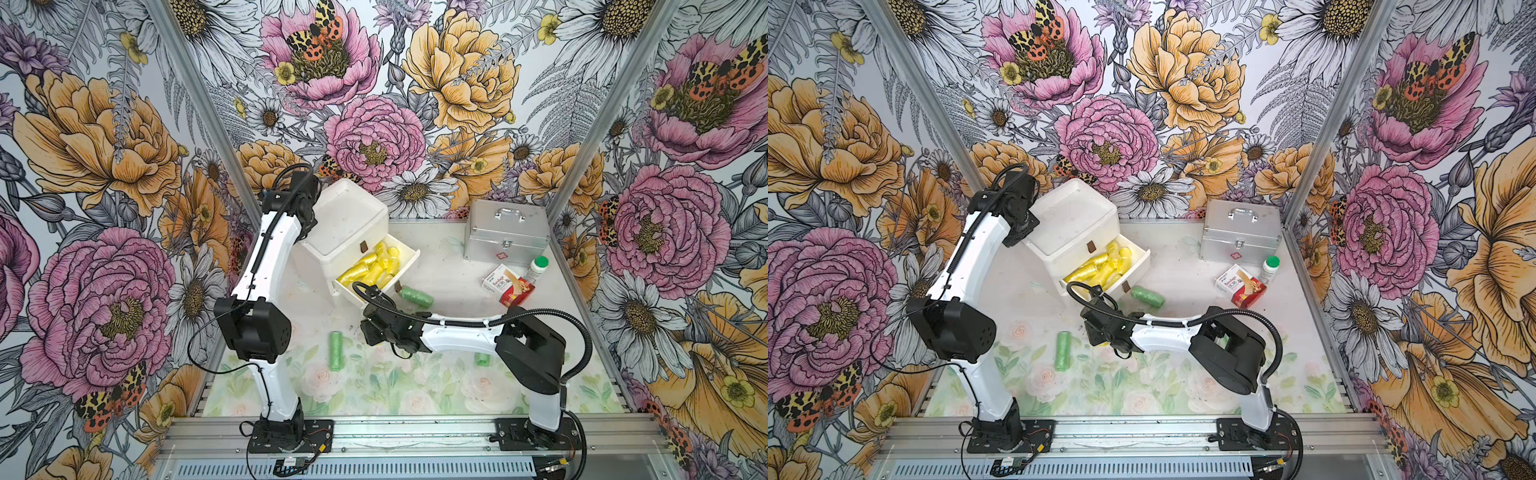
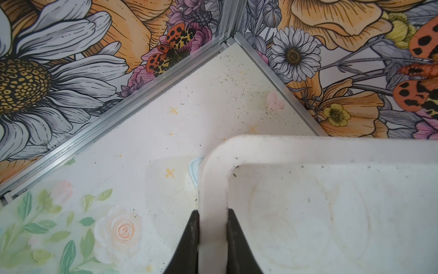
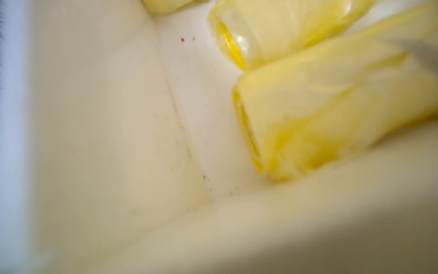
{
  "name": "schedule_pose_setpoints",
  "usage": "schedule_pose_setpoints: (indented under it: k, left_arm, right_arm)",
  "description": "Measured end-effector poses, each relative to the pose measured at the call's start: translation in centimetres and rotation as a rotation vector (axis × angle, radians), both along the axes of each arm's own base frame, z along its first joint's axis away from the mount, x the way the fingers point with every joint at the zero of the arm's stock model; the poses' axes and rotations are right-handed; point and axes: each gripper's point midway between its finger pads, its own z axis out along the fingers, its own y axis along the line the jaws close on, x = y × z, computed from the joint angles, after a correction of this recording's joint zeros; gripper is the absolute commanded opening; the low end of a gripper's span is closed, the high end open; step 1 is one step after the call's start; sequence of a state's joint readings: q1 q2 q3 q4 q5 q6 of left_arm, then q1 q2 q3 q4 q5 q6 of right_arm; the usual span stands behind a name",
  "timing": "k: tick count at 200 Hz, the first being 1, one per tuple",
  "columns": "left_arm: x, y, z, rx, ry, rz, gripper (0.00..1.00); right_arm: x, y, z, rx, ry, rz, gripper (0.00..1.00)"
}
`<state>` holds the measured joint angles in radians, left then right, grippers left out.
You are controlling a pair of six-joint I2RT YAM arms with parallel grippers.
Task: Sort the rolls of trash bags by color and place them into the drawer
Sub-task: Close the drawer of the storage box.
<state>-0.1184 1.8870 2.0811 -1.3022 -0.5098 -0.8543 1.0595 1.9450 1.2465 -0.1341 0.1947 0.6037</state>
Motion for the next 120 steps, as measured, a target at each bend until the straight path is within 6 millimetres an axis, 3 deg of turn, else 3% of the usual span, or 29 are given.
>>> schedule_pose_setpoints:
  k: [31,71,120]
  left_arm:
    - [0.0,0.0,0.0,0.000,0.000,0.000,0.00]
    - [0.0,0.0,0.0,0.001,0.001,-0.002,0.00]
    - [0.0,-0.1,0.0,0.002,0.002,-0.002,0.00]
  right_arm:
    - [-0.1,0.0,-0.3,0.001,-0.028,0.005,0.54]
    - [-0.4,0.1,-0.4,-0.017,-0.062,0.015,0.65]
    - [-1.4,-0.1,-1.0,-0.080,-0.122,0.041,0.67]
